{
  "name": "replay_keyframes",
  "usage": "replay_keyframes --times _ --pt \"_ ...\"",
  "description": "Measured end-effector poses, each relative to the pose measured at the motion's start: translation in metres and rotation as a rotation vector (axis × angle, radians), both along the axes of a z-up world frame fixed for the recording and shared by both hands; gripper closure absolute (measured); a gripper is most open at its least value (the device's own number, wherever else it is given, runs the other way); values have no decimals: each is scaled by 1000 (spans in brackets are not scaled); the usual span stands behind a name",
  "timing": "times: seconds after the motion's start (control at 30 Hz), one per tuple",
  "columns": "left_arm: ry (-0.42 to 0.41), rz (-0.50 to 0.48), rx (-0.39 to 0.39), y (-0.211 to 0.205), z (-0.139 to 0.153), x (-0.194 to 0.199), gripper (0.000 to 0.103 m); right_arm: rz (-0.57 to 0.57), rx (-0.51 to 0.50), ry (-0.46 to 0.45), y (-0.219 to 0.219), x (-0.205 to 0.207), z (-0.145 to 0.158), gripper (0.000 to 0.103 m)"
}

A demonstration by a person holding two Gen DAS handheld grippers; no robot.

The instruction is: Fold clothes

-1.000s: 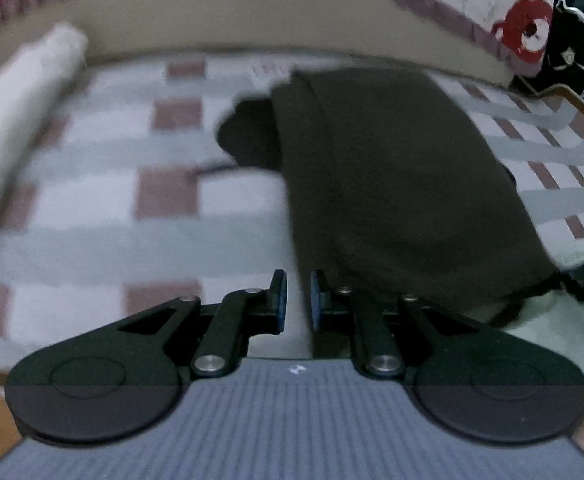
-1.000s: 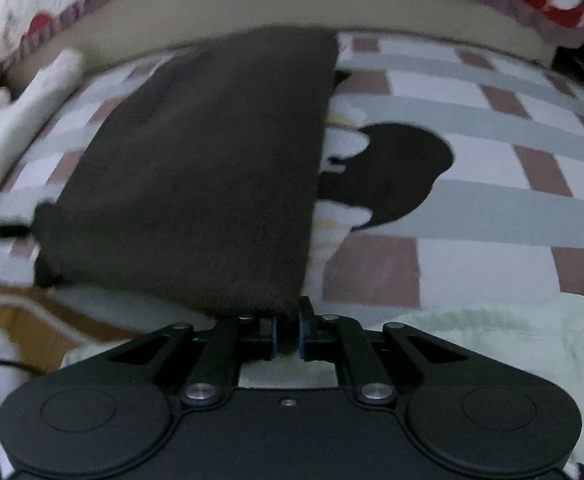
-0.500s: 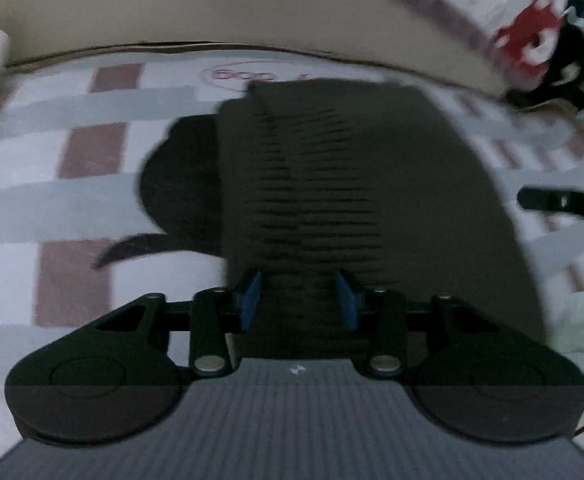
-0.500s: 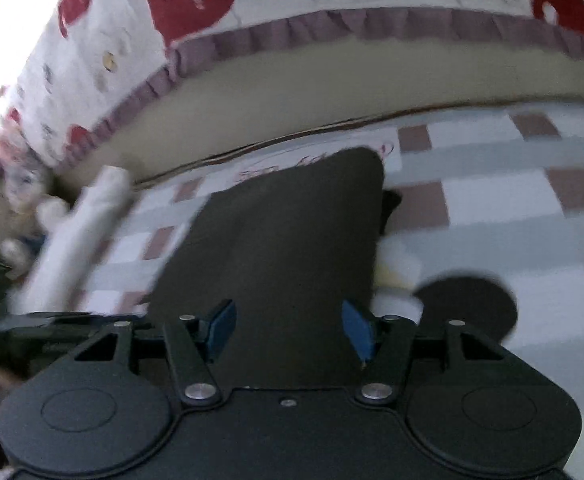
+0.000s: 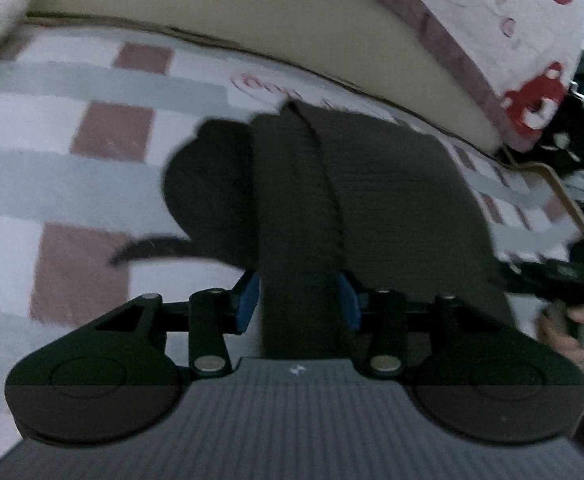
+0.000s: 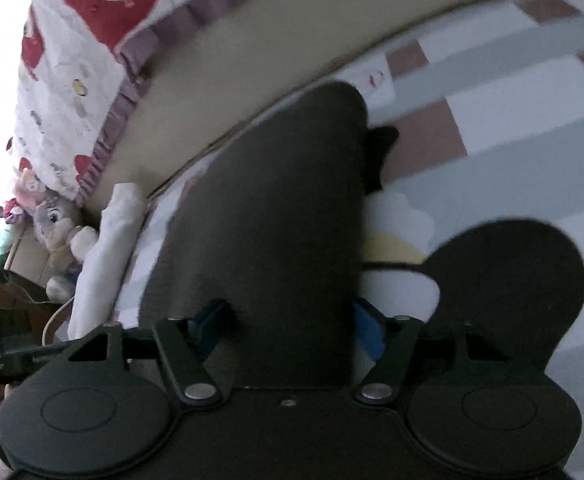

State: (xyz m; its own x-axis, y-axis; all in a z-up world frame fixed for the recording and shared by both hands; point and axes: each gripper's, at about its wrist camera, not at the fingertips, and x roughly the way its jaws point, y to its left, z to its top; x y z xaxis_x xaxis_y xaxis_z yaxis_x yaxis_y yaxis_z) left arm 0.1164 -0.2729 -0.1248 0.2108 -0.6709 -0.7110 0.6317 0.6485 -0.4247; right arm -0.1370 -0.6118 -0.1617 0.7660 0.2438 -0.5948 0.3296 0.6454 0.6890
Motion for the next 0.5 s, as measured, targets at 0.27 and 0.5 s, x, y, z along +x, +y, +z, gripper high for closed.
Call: replay_keyframes --times 0.27,0.5 --pt "216 -24 -24 -16 -31 26 45 2 74 -49 2 5 -13 22" --pt "-112 -137 81 -52 1 -17 76 47 -267 -173 39 5 36 58"
